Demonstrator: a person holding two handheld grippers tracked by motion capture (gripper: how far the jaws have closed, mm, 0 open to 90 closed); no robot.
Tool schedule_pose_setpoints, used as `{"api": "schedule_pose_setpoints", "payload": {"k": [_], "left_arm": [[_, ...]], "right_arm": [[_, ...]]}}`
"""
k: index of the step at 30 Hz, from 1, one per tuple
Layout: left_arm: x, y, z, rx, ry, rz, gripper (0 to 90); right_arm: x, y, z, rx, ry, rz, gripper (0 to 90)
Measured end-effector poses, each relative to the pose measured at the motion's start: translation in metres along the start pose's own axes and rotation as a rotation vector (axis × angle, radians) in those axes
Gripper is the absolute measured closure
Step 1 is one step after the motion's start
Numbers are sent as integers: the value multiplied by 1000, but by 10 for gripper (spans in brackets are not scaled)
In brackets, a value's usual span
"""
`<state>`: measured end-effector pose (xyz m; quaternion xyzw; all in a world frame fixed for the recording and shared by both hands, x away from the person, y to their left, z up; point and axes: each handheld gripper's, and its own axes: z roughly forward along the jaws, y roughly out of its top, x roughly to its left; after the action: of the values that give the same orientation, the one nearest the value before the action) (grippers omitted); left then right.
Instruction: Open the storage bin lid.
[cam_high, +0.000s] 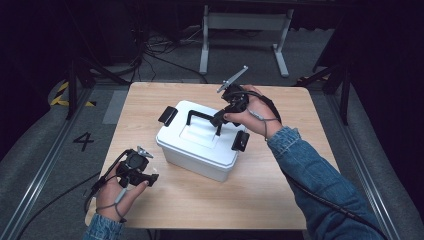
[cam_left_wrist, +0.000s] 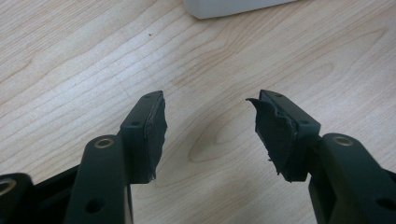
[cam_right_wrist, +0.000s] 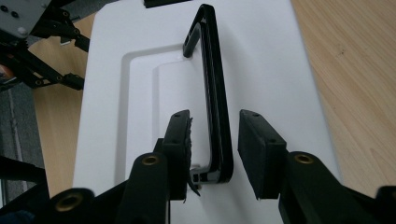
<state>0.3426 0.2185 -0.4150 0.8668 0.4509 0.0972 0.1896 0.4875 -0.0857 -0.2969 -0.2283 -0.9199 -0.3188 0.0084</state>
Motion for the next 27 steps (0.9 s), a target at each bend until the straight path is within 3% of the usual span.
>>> {"api": "schedule_pose_setpoints", "payload": {"k": [8, 13, 19, 27], "left_arm": [[0, 0, 1, -2, -2, 7, 436], [0, 0, 1, -4, -3, 5, 435], [-1, 1, 2, -1, -5, 4, 435], [-1, -2, 0, 0, 2, 9, 434]], "right_arm": [[1, 10, 11, 35, 14, -18, 729], [2, 11, 12, 54, 26, -29, 824], [4, 12, 11, 54, 48, -44, 845], [8, 13, 10, 61, 38, -64, 849]]}}
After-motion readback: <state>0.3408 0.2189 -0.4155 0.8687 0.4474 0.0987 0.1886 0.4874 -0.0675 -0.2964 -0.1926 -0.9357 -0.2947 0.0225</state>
